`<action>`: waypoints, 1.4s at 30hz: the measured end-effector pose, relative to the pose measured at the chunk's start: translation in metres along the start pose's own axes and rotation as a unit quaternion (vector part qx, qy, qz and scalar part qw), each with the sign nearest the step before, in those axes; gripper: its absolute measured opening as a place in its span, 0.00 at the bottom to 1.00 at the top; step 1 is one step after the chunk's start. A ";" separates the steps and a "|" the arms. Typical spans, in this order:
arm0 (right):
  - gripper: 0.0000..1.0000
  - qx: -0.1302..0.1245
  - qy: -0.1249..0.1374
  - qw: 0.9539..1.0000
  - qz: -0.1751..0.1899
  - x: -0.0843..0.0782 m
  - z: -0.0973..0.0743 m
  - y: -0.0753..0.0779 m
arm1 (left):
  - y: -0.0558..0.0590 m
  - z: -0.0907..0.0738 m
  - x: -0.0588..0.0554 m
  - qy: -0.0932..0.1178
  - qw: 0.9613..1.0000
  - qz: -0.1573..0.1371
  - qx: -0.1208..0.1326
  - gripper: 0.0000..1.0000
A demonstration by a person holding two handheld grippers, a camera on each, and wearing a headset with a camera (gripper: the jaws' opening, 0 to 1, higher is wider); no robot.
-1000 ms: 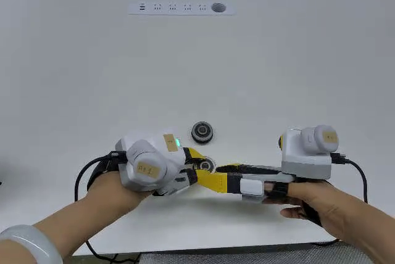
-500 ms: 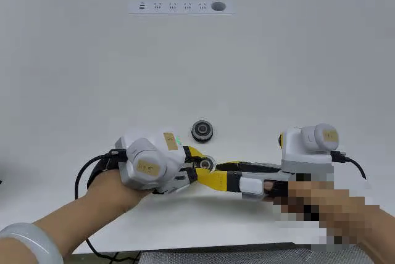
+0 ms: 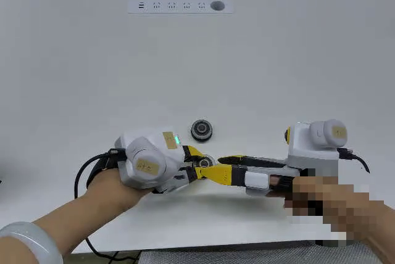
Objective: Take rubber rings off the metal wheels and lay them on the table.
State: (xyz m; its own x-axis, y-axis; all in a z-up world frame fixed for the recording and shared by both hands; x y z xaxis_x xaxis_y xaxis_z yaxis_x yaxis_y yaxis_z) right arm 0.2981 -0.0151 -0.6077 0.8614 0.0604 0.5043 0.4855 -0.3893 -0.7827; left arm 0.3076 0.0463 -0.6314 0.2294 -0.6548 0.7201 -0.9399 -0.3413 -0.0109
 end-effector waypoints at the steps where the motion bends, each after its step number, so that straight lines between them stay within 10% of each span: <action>1: 0.63 0.000 -0.003 1.000 -0.001 0.000 0.002 0.001 | 0.000 0.000 0.000 0.000 1.000 0.000 0.000 0.12; 21: 0.66 0.005 -0.083 0.994 -0.072 0.005 0.025 0.003 | 0.001 -0.001 0.001 0.002 1.000 -0.001 -0.001 0.12; 42: 0.65 0.003 -0.145 0.984 -0.104 -0.005 0.012 0.000 | 0.001 -0.001 0.002 0.002 1.000 -0.002 -0.001 0.12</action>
State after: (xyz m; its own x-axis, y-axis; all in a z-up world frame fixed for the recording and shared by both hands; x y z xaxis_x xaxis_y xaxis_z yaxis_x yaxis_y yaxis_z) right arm 0.2953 -0.0043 -0.6147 0.7490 0.3981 0.5297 0.6563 -0.3359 -0.6756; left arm 0.3069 0.0454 -0.6294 0.2331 -0.6505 0.7229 -0.9391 -0.3437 -0.0065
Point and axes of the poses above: the centre of the closed fingertips' face, and the gripper's own axes: z roughly forward along the fingers, y roughly to its right, x roughly out of its top, the point moved 4 cm from there along -z, roughly backward along the fingers, and after that the axes turned 5 degrees about -y, right-handed, at the moved point
